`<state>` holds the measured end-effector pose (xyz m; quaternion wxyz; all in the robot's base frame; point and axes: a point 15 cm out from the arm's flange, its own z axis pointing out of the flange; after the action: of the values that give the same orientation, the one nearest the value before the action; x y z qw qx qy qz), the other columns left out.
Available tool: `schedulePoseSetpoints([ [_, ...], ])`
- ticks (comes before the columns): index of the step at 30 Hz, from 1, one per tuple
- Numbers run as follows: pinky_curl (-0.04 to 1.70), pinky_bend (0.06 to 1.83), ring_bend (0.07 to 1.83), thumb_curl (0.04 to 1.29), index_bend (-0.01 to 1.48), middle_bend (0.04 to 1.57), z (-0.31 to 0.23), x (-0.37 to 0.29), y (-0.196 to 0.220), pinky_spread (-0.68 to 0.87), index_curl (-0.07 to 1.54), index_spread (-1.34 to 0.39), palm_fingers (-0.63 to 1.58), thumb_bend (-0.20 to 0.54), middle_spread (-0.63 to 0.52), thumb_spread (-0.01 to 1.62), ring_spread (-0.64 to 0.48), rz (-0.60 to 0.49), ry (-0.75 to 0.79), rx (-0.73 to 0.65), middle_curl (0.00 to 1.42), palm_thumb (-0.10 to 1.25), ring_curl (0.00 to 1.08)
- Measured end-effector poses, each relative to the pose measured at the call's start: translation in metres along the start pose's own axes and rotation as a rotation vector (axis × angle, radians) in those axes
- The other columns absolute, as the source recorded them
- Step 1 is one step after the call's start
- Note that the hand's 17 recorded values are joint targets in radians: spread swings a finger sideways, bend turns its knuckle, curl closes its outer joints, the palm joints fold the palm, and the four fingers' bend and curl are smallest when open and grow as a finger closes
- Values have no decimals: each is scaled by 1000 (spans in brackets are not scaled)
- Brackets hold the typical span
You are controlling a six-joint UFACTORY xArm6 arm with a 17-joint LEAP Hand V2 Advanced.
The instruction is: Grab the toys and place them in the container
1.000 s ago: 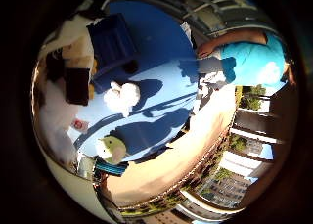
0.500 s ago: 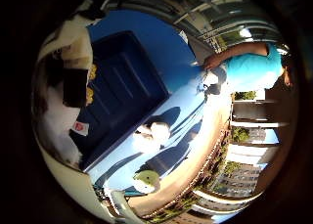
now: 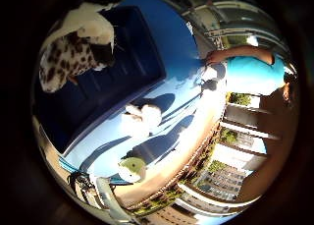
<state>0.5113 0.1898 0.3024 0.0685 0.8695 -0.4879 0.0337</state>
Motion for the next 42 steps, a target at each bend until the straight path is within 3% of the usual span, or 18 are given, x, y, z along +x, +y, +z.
schedulePoseSetpoints([
  [4, 484, 903, 569, 431, 70, 163, -7, 7, 2, 456, 575, -492, -162, -43, 129, 1038, 305, -1, 1, 15, 467, 546, 330],
  [11, 427, 867, 514, 379, 96, 154, -34, 24, 30, 494, 394, -435, -112, -34, 172, 1029, 325, 13, -2, 3, 381, 554, 311],
  [17, 389, 826, 496, 354, 109, 160, -66, 54, 115, 496, 307, -305, -101, -35, 193, 1036, 331, 69, -40, -132, 346, 551, 309],
  [21, 361, 794, 501, 339, 114, 172, -94, 88, 176, 497, 259, -226, -59, -34, 208, 1044, 332, 135, -57, -134, 331, 544, 313],
  [30, 333, 815, 525, 322, 134, 189, -35, 119, 319, 501, 213, -110, 19, -32, 213, 1063, 331, 203, -75, -250, 334, 540, 318],
  [35, 321, 822, 520, 319, 143, 191, 29, 131, 391, 503, 207, -78, 34, -31, 209, 1065, 331, 243, -98, -302, 338, 540, 315],
  [42, 302, 826, 477, 316, 164, 179, 94, 144, 407, 501, 219, -63, 17, -31, 207, 1070, 327, 259, -55, -226, 334, 543, 306],
])
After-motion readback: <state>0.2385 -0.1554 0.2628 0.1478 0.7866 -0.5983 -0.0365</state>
